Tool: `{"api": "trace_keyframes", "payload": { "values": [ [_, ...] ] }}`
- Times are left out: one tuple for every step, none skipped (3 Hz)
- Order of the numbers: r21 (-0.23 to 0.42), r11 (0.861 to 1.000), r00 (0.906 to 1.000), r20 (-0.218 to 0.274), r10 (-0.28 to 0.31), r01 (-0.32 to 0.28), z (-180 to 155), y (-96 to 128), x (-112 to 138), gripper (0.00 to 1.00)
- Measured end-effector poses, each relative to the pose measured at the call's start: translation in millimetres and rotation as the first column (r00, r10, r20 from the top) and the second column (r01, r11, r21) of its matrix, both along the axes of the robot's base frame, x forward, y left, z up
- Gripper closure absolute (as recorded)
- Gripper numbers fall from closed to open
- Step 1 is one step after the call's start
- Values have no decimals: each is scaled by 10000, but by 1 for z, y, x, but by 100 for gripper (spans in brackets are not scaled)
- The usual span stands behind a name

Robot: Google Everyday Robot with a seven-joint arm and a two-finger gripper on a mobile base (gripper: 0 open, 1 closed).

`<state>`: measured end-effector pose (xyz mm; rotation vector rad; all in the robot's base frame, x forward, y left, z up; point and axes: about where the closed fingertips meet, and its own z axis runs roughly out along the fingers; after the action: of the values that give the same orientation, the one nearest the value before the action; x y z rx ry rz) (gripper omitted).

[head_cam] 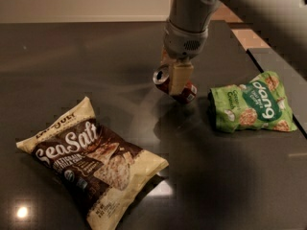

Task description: Knock coke can over

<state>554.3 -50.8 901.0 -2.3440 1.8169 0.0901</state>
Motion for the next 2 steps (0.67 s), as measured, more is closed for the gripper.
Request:
{"api": "trace_keyframes", "payload": {
  "values": [
    [-409, 9970, 9978, -127, 656, -660, -12, 8, -4, 59],
    [-925, 9899, 9942, -92, 1070, -1074, -22, 11, -7, 36]
  ]
}}
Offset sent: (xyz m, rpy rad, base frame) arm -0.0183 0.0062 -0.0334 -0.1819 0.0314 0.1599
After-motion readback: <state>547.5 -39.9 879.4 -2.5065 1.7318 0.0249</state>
